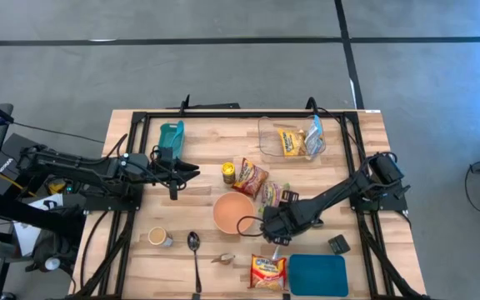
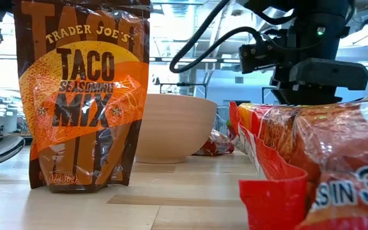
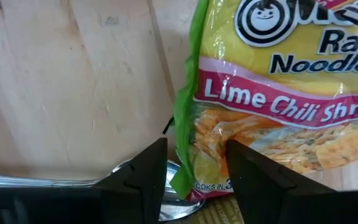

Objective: Pick & Place Food Item
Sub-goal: Put the green noodle pack into the transparent organizer

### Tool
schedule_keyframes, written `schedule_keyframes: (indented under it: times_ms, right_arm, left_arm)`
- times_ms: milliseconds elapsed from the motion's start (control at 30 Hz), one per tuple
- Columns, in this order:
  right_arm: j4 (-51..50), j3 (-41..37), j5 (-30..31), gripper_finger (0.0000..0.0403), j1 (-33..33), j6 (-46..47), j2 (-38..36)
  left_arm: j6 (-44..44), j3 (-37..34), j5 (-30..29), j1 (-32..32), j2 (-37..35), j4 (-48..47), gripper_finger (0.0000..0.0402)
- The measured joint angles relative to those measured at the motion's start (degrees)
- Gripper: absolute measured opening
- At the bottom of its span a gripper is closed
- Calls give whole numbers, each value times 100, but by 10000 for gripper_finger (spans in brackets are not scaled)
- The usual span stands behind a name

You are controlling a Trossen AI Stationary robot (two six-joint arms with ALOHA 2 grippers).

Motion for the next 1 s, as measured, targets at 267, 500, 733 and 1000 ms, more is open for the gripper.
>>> schedule_keyframes:
  times_ms: [267,500,733,1000]
  right_arm:
    - [-15,0,-1,108,-129,17,-2]
    - [2,0,3,50,-197,17,-5]
    - [31,0,3,3,-194,17,-1]
    - [-50,43,3,2,-194,17,6]
  left_arm:
    - [0,0,0,0,0,0,92]
    - [0,0,0,0,0,0,92]
    - [0,0,-142,0,0,0,92]
    - [0,0,-173,0,-1,0,92]
